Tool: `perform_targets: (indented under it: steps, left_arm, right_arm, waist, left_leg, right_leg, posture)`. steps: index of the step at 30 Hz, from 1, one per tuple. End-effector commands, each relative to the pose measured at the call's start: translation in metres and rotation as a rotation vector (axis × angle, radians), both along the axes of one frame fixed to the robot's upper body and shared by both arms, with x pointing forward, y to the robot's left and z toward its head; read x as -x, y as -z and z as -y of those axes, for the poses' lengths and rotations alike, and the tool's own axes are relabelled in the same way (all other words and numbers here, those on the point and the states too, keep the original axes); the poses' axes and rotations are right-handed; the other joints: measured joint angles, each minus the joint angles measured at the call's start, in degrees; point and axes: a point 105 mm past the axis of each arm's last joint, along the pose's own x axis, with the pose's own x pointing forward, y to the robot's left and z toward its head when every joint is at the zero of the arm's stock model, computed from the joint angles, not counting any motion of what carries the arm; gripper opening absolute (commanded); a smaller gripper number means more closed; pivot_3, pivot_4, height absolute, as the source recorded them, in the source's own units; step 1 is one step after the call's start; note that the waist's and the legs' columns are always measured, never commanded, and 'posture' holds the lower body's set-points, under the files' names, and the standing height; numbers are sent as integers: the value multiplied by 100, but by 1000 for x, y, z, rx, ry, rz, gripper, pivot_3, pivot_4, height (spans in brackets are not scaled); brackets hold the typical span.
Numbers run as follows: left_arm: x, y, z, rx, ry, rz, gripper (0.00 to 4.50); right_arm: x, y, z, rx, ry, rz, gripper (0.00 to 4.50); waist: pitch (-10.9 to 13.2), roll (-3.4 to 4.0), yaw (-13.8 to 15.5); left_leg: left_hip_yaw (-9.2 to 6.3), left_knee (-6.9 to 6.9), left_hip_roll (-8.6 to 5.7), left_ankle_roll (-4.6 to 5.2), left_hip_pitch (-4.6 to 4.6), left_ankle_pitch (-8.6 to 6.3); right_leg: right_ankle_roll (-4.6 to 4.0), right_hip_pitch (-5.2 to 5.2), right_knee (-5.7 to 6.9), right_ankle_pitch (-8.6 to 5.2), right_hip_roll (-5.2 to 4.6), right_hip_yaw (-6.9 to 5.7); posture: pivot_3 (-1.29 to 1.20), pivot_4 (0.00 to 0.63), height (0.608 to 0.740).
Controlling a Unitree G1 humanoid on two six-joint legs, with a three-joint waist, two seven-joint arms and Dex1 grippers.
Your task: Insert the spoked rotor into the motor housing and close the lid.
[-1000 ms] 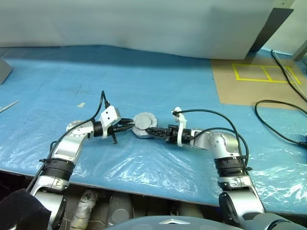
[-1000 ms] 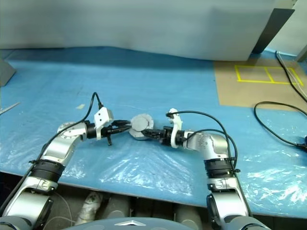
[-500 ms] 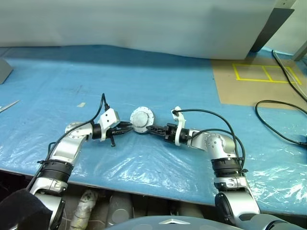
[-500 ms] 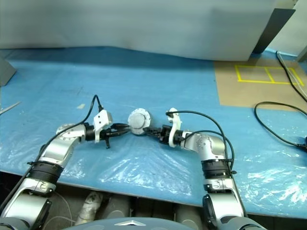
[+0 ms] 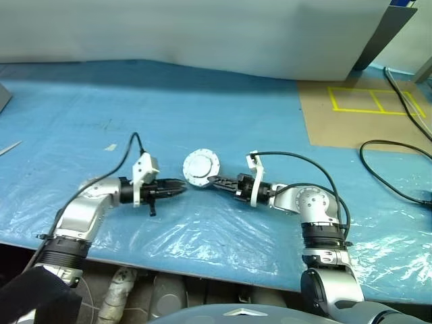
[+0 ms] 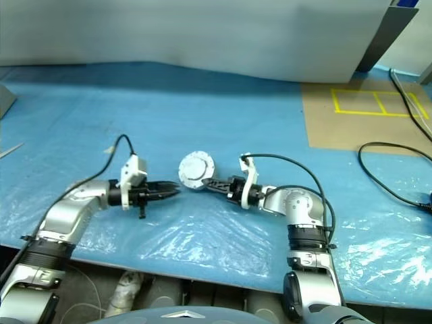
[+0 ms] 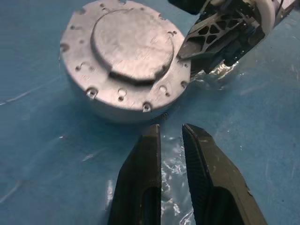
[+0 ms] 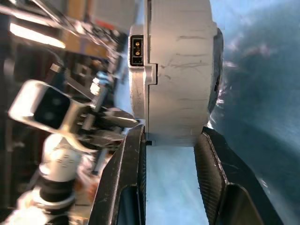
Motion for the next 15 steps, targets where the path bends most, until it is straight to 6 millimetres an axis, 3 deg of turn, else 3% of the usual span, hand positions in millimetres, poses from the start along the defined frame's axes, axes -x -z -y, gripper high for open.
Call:
perform_targets:
  steps: [1, 6, 9, 15]
  left_arm:
    - [2, -19, -7, 103, -41, -11, 773]
    - [8, -21, -8, 227, -80, -173, 773]
    - [11, -31, 0, 368, -78, -233, 1374]
    - [21, -32, 9, 510, -61, -327, 3419]
  right_arm:
    - [1, -47, 2, -140, -26, 124, 1074]
    - [15, -62, -2, -172, -72, 159, 1074]
    - [16, -72, -1, -188, -67, 180, 1074]
    - [18, -81, -3, -210, -82, 193, 1074]
  waist:
    - [0, 0, -1]
    - [0, 0, 6]
    - [0, 0, 11]
    - [0, -1, 9]
  left_leg:
    - [0, 1, 0, 0, -3, 0]
    - [-1, 0, 2, -2, -5, -1]
    - [-1, 1, 0, -2, -4, -1]
    - [-2, 5, 0, -2, -6, -1]
  right_leg:
    - [0, -3, 0, 0, 0, 0]
    - [0, -7, 2, 0, 2, -4]
    - [-1, -7, 4, 0, 0, -3]
    - [0, -6, 3, 0, -1, -1]
  posture:
    - [0, 150, 740]
    - [0, 150, 740]
    - [0, 150, 740]
    - [0, 150, 740]
